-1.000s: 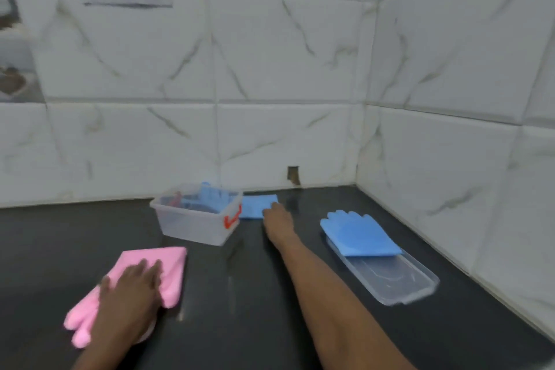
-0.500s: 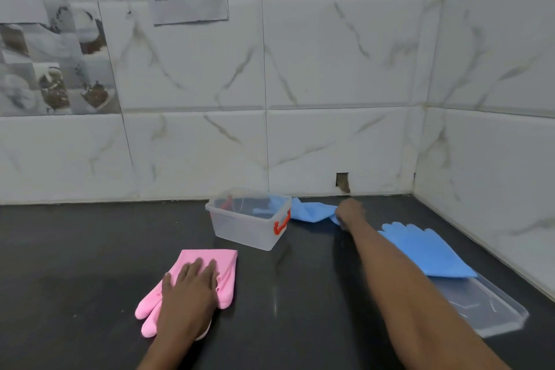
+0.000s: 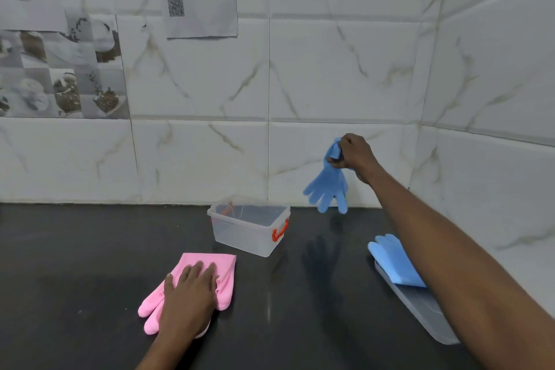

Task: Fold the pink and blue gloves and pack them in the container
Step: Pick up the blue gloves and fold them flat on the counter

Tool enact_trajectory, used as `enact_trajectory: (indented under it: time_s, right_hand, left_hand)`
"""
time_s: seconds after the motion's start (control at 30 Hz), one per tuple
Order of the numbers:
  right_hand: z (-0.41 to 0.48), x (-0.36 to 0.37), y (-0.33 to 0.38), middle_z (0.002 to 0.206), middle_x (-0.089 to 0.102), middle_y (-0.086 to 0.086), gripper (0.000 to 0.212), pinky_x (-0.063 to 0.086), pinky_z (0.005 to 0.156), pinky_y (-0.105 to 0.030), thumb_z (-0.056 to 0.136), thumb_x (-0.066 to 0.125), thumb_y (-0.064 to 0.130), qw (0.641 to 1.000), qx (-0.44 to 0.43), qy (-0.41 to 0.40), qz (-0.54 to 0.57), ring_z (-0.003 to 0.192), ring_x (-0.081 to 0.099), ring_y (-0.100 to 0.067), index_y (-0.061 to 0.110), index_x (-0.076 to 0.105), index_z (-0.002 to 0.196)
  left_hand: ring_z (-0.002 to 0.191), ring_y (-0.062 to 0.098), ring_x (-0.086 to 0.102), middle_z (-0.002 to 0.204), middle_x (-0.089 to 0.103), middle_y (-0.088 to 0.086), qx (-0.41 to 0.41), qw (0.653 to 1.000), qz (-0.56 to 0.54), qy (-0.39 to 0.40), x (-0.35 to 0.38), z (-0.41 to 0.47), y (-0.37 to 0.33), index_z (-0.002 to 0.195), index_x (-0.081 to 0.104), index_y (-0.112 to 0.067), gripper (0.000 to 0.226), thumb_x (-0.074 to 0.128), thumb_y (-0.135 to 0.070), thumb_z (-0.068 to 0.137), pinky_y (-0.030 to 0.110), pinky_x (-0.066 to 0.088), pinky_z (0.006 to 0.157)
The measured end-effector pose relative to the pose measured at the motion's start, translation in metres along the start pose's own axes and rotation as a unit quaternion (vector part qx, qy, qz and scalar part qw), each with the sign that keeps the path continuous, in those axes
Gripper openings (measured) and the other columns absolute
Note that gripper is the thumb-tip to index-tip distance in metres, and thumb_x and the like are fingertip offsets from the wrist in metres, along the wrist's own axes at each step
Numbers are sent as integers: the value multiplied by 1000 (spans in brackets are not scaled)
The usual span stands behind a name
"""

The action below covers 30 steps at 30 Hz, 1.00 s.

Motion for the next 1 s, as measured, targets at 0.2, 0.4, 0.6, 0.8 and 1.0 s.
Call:
enact_trajectory:
  time_s: [0.2, 0.4, 0.6, 0.8, 1.0]
  right_hand:
    - [-35, -61, 58, 101, 56, -20, 24, 61, 66, -42, 94, 38, 10, 999, -28, -22, 4, 83, 61, -31, -7, 55, 96]
    - [-70, -98, 91, 87, 53, -11, 20, 59, 72, -39, 92, 39, 5, 993, -31, 48, 100, 80, 58, -29, 6, 50, 76]
    - [-94, -101, 111, 89, 59, -13, 18, 57, 66, -32, 94, 44, 6, 969, -28, 87, 228, 75, 64, -26, 6, 56, 81]
    - [-111, -93, 119, 92, 58, -14, 14, 50, 59, -30, 94, 43, 4, 962, -15, 49, 267, 74, 57, -24, 6, 56, 93]
    - [-129, -93, 98, 90, 73, -16, 11, 59, 76, -34, 88, 53, 0, 881, 10, 81, 467, 83, 72, -26, -2, 64, 88]
  left_hand:
    - [135, 13, 43, 144, 51, -5, -7, 988, -153, 2, -8, 1, 7, 140, 47, -29, 44, 22, -38, 105, 48, 9, 120]
    - [126, 15, 54, 126, 66, -7, 20, 983, -181, 15, -62, -4, -25, 117, 67, -26, 55, 44, -68, 89, 49, 20, 115]
    - [119, 7, 60, 126, 65, -10, 186, 689, -667, 213, -140, -32, -129, 125, 61, -27, 85, 59, -85, 62, 28, 45, 100]
    - [119, 34, 61, 124, 67, 15, 165, 581, -765, 222, -131, -38, -175, 121, 66, -8, 42, 73, -24, 82, 52, 49, 101]
    - [99, 35, 68, 122, 65, 25, 124, 595, -778, 160, -135, -32, -150, 122, 61, 3, 51, 71, -21, 78, 42, 58, 80]
Point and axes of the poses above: each hand's wrist, its own z-axis towards the middle knuckle, its own x-axis out of the palm, y = z × x, the point moved 1 cm from there along z, towards the middle knuckle
